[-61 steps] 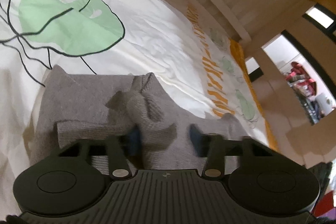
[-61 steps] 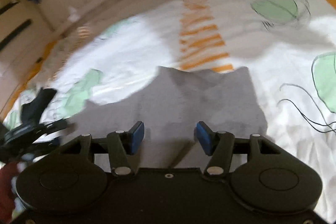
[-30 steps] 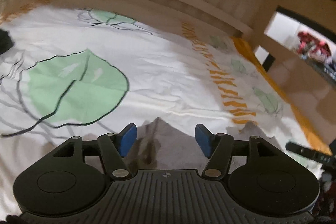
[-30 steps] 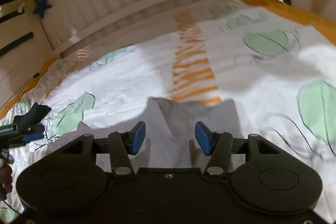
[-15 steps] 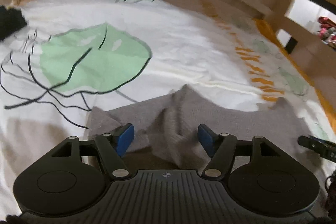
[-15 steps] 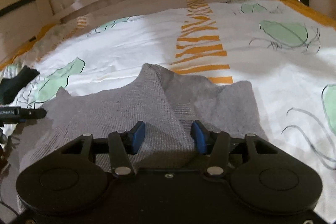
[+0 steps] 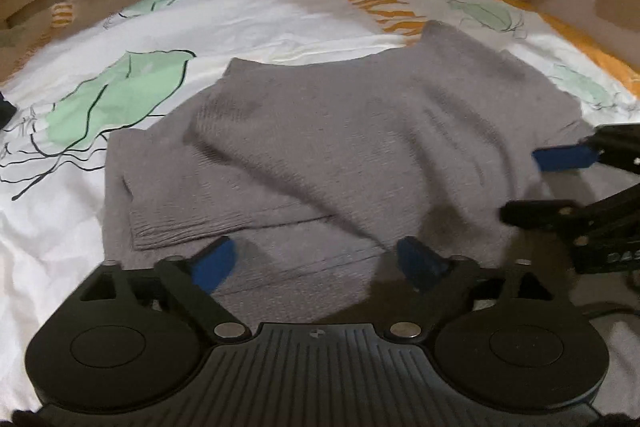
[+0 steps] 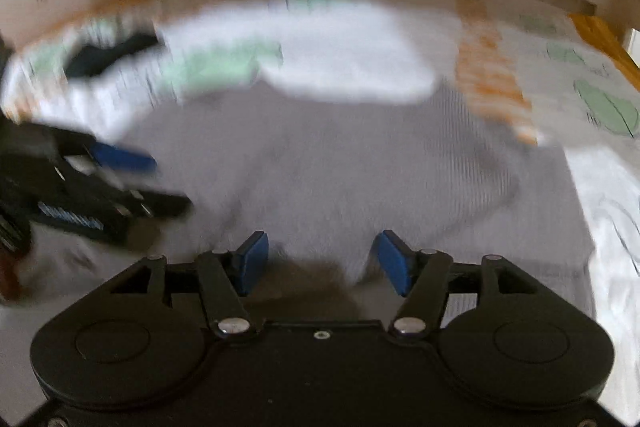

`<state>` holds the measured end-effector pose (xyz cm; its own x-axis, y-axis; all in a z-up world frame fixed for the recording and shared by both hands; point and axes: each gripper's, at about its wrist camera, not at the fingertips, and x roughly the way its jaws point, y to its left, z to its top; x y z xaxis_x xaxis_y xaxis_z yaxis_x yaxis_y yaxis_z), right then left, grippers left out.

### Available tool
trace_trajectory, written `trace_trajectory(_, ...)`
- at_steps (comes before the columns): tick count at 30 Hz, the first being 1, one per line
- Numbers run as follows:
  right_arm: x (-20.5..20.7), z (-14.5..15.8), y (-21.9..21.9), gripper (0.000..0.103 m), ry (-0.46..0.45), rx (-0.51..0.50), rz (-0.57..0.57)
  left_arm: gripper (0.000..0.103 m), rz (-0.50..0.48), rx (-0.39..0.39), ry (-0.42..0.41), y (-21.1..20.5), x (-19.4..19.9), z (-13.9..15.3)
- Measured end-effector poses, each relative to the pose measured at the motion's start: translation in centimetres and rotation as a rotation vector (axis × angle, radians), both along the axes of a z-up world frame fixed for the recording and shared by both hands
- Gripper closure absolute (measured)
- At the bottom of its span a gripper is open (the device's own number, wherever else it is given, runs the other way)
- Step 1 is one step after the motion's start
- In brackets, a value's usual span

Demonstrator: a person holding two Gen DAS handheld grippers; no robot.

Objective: Fold large clothes

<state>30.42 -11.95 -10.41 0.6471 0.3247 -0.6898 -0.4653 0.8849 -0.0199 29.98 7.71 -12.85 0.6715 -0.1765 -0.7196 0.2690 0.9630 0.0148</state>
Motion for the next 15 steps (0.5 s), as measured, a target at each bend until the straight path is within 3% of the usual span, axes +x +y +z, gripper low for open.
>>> trace_trajectory(5,-0.2,1.1,-1.0,0.033,0.014,0.032,-0.019,0.01,0.053,-0.053,0.025,1.2,-0.5,1.5)
trace_trajectory(11,-2.5,4.2,-5.9,0.026,0.035,0.172,-0.096,0.01,0.127,-0.275,0.032,4.9,-5.3,4.5)
trace_trajectory(15,-5.0,5.8,-9.8,0.024,0.094,0.255,-0.155,0.009,0.157,-0.352,0.043,6.4,-8.6,5.9)
